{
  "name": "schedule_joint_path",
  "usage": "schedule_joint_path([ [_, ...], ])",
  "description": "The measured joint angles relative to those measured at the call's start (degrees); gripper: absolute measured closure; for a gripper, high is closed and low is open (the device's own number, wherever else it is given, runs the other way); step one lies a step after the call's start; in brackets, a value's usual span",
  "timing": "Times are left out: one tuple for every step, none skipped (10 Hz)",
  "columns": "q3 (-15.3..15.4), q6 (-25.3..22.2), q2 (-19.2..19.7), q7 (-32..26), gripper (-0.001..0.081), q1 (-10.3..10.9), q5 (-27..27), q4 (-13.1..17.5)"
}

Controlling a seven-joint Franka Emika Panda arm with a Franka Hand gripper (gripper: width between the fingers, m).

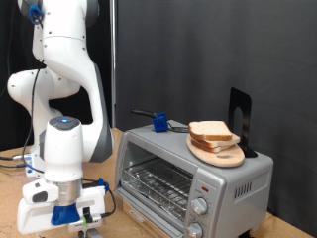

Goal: Make a piece of toast with the oven

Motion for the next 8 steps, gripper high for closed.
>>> schedule_joint_path([
  [1.1, -0.1, -0.6, -2.0, 0.0003, -1.3, 0.3, 0.0],
  [2.0, -0.2, -1.4, -3.7, 0.0003, -2.5, 1.0, -0.1],
  [3.1, -0.9, -2.5, -5.7, 0.0002, -3.9, 2.0, -0.1],
  [3.2, -2.3, -3.9, -6.8, 0.0002, -4.5, 2.1, -0.1],
  [3.1, -3.7, -5.3, -7.7, 0.0002, -4.8, 2.1, -0.2],
  [2.9, -5.4, -6.6, -8.5, 0.0002, -5.0, 2.1, -0.2],
  [2.8, -7.1, -8.0, -9.4, 0.0002, -5.4, 2.1, -0.2],
  [3.2, -8.5, -9.4, -11.0, 0.0002, -5.9, 3.7, -0.2],
])
